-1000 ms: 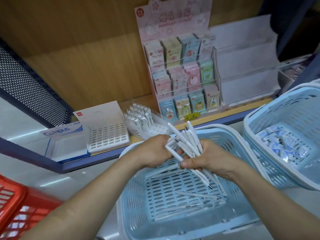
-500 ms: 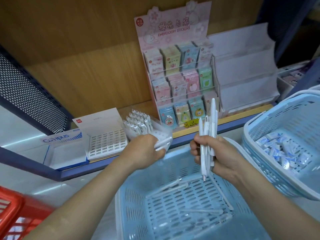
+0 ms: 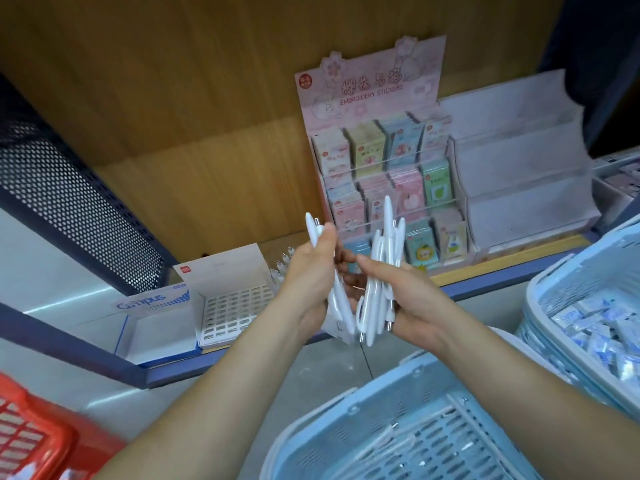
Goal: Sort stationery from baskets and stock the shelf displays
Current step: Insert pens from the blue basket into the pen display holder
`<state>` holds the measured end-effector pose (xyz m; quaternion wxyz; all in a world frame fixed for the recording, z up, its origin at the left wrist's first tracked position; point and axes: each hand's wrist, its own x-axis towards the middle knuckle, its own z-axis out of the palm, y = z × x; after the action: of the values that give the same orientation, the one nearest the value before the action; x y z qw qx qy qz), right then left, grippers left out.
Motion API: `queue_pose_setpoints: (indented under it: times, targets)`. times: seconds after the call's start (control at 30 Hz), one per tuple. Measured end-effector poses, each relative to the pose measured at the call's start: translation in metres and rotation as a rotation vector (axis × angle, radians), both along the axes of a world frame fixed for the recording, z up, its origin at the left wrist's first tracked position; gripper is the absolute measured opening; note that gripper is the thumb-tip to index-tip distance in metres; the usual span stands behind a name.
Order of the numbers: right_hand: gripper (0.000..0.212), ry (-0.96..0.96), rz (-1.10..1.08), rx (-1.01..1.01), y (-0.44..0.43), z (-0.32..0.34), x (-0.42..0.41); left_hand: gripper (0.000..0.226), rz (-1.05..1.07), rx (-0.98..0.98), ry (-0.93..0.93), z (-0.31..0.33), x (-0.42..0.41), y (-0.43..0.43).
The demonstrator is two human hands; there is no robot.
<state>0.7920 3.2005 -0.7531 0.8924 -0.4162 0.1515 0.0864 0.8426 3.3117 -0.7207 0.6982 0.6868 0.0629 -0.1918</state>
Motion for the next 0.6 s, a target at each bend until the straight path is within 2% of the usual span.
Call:
queue_pose_setpoints:
  times: [0.13,0.27,0.47,0.6]
  targets:
    - [0.028,0.004,0.059,-0.021,0.007,-0.005,0.007,0.045,-0.039,0.214,-0.061,-0.014,0.017,-0.004]
    - [0.023,0.013,0.003,-0.06,0.012,-0.016,0.012,0.051,-0.149,0.365,-0.099,-0.026,0.023,-0.007]
    - [0.009,0.067,-0.016,-0.04,0.008,-0.032,0.015,0.061,-0.204,0.388,-0.026,-0.038,0.033,-0.01]
    - [0.014,0.066,-0.042,-0.025,0.004,-0.033,0.02,0.061,-0.204,0.345,-0.001,-0.037,0.035,-0.012]
